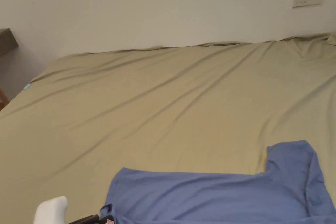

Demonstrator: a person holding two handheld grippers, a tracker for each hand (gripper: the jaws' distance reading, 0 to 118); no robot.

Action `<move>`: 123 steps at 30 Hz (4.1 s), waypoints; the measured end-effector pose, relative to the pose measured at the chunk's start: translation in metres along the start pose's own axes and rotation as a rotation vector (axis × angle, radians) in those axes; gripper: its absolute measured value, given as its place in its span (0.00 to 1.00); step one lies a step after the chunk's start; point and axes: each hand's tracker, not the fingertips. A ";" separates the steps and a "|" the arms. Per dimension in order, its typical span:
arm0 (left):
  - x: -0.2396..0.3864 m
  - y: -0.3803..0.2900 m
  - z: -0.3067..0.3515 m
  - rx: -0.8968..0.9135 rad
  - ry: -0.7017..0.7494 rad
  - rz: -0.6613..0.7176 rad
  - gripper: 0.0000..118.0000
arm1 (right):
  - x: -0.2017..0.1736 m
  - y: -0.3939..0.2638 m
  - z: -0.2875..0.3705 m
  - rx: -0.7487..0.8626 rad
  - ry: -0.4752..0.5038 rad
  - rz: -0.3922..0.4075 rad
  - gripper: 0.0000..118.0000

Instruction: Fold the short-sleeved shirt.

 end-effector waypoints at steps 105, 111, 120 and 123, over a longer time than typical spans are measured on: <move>-0.034 -0.015 0.051 0.023 -0.011 -0.048 0.59 | -0.031 0.004 0.050 -0.002 -0.024 0.145 0.27; -0.129 -0.017 -0.004 -0.030 -0.314 0.209 0.00 | -0.026 0.000 0.060 -0.024 0.305 -0.154 0.02; -0.191 -0.028 -0.058 -0.342 -0.468 0.298 1.00 | -0.032 0.015 0.078 -0.007 0.448 -0.124 0.02; -0.178 -0.047 -0.086 -0.369 -0.420 0.314 1.00 | -0.012 0.018 0.074 -0.002 0.467 -0.101 0.02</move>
